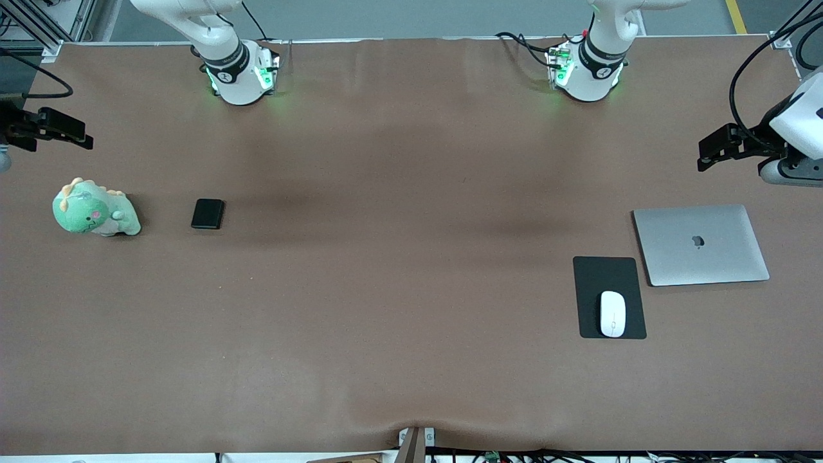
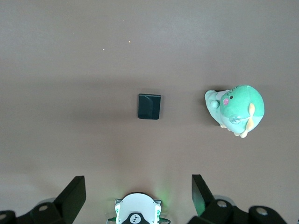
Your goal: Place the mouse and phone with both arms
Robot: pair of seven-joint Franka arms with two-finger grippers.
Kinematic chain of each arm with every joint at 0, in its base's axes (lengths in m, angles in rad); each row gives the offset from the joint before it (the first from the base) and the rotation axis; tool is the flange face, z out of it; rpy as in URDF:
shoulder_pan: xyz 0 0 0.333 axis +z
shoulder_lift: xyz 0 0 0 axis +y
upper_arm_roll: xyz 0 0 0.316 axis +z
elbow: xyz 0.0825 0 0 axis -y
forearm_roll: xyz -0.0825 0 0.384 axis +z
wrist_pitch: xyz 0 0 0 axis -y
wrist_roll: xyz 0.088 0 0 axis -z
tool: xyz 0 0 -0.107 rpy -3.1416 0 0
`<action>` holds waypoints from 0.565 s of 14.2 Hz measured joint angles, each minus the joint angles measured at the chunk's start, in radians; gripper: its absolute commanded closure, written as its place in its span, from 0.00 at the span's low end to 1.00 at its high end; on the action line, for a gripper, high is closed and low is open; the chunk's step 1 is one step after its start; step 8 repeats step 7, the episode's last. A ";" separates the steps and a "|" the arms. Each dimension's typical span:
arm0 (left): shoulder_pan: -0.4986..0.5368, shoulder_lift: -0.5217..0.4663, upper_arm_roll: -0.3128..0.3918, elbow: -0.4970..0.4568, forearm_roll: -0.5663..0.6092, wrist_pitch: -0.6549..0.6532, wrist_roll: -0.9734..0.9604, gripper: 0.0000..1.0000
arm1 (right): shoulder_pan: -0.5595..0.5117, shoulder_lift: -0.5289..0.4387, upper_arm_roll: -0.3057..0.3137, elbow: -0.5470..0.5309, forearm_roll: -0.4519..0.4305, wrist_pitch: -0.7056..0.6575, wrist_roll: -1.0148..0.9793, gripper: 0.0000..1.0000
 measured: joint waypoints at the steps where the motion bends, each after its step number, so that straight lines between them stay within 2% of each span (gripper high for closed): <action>1: 0.000 0.000 0.000 0.000 0.000 0.000 0.000 0.00 | 0.000 -0.008 -0.001 -0.008 0.000 0.007 0.000 0.00; 8: 0.001 0.000 0.000 0.007 0.000 0.000 0.000 0.00 | 0.000 -0.012 -0.015 -0.014 0.000 0.042 0.000 0.00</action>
